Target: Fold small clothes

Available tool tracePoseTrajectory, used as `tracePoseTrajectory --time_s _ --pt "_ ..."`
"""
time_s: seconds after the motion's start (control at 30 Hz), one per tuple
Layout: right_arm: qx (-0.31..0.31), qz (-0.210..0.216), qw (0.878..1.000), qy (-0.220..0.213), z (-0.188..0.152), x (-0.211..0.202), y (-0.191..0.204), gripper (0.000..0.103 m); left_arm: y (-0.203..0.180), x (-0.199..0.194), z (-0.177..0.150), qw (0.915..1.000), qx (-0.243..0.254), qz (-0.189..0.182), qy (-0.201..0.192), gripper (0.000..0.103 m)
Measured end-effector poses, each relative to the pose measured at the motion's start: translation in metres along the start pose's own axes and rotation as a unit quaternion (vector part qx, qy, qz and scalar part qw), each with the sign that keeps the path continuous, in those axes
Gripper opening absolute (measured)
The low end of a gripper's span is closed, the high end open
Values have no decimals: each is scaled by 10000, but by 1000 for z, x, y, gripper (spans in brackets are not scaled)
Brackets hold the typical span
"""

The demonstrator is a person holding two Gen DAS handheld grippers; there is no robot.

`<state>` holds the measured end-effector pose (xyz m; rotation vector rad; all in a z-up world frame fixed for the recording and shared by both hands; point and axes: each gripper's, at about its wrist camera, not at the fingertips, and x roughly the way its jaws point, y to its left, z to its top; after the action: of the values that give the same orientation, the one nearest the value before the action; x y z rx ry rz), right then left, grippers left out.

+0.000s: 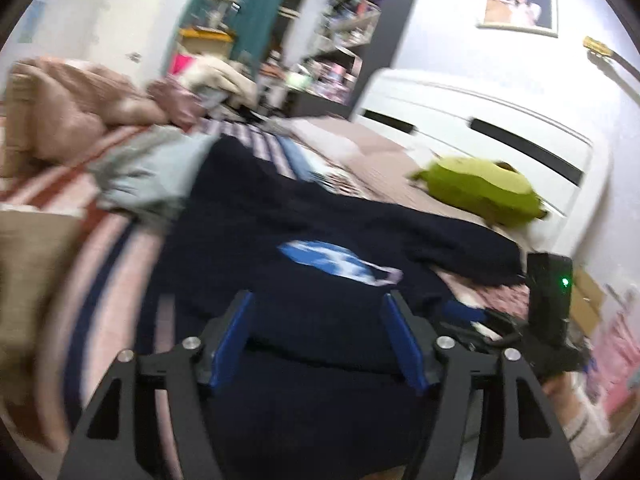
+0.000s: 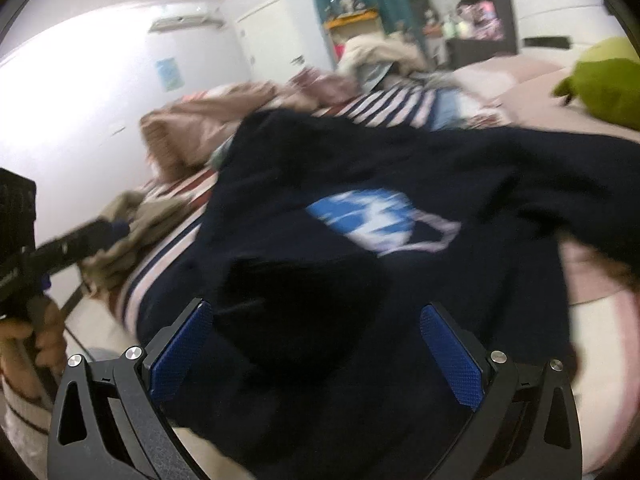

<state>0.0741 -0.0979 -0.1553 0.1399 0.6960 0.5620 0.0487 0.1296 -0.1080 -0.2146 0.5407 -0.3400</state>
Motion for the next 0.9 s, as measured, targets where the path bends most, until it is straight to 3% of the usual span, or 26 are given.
tracePoseTrajectory --time_s 0.07,0.13,0.2,0.27,0.3,0.33,0.37,0.57,0.67,0.73,0.83,0.9 --pt "-56 83 9997 244 -3 16 15 103 16 -11 -3 9998 -124 114 -89 65" --pt "-62 -305 9983 499 -5 34 24 103 31 -19 -8 9993 -305 127 -159 65" --pt "66 -582 9967 560 -6 42 23 88 40 -25 -14 9988 -419 140 -196 66" --pt "354 -650 9960 504 -4 42 18 52 47 -31 -20 9985 -474 150 -240 66" --pt "497 -719 9950 493 -2 41 13 41 47 -31 -21 9984 -494 147 -250 66" --pt "586 -753 9944 460 -2 39 10 16 49 -31 -23 9981 -530 141 -267 66" --pt "674 -807 9935 443 0 35 6 5 50 -32 -23 9979 -561 136 -279 66" --pt "668 -1131 9911 -211 9 -14 -6 4 44 -33 -20 9981 -524 85 -317 66" --pt "682 -1250 9892 -335 10 -34 -16 4 36 -30 -17 9984 -456 54 -315 66" --pt "723 -1264 9891 -231 6 -36 -24 4 27 -25 -14 9990 -350 106 -271 67" --pt "923 -1095 9895 188 -9 -21 -40 9 11 -18 -10 9989 -197 329 -268 85" --pt "1056 -884 9898 360 -18 -14 -51 23 1 -15 -7 9985 -88 454 -297 88"
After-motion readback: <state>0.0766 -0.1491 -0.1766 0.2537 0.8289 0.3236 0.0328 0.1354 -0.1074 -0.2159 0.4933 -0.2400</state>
